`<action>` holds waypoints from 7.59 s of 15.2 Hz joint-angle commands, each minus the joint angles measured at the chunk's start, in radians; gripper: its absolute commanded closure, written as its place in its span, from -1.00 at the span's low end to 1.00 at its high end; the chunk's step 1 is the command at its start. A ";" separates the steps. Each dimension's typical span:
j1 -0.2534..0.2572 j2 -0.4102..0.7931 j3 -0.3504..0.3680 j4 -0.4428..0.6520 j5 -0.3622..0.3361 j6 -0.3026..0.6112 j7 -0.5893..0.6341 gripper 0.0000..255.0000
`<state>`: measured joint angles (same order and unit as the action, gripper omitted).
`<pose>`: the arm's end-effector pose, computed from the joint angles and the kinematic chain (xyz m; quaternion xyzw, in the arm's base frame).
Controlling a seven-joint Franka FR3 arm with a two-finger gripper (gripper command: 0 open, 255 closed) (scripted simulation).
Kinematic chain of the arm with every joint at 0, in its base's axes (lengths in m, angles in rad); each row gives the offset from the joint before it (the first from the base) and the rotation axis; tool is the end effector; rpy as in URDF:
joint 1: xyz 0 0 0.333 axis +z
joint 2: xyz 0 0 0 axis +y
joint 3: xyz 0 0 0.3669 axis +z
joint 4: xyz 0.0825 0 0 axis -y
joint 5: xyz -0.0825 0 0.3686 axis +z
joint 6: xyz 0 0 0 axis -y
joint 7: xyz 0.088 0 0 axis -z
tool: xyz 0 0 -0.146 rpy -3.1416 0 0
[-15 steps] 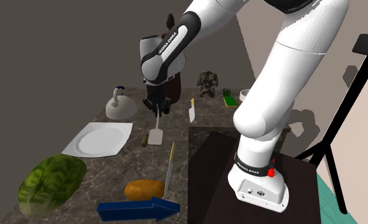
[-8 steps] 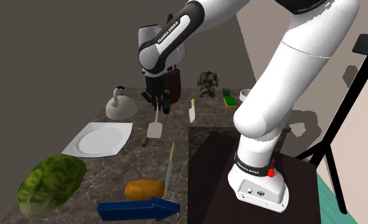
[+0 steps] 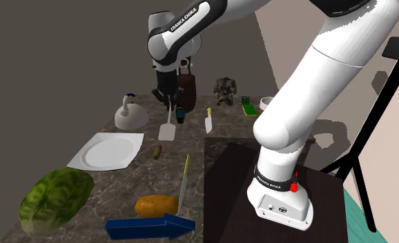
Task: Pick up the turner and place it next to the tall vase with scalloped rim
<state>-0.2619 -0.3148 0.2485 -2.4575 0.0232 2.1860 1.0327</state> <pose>0.4147 -0.0013 0.4311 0.8599 -0.5094 0.0290 0.0166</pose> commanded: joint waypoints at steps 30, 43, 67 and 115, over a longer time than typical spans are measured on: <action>-0.050 0.096 -0.073 0.426 -0.039 -0.329 -0.099 1.00; -0.124 0.547 -0.147 0.967 -0.094 -0.417 -0.238 1.00; -0.156 0.825 -0.170 1.137 -0.109 -0.307 -0.290 1.00; -0.151 1.100 -0.190 0.920 -0.144 0.183 -0.251 1.00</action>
<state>-0.4003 0.7322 0.0668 -1.5155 -0.1224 2.3681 0.7865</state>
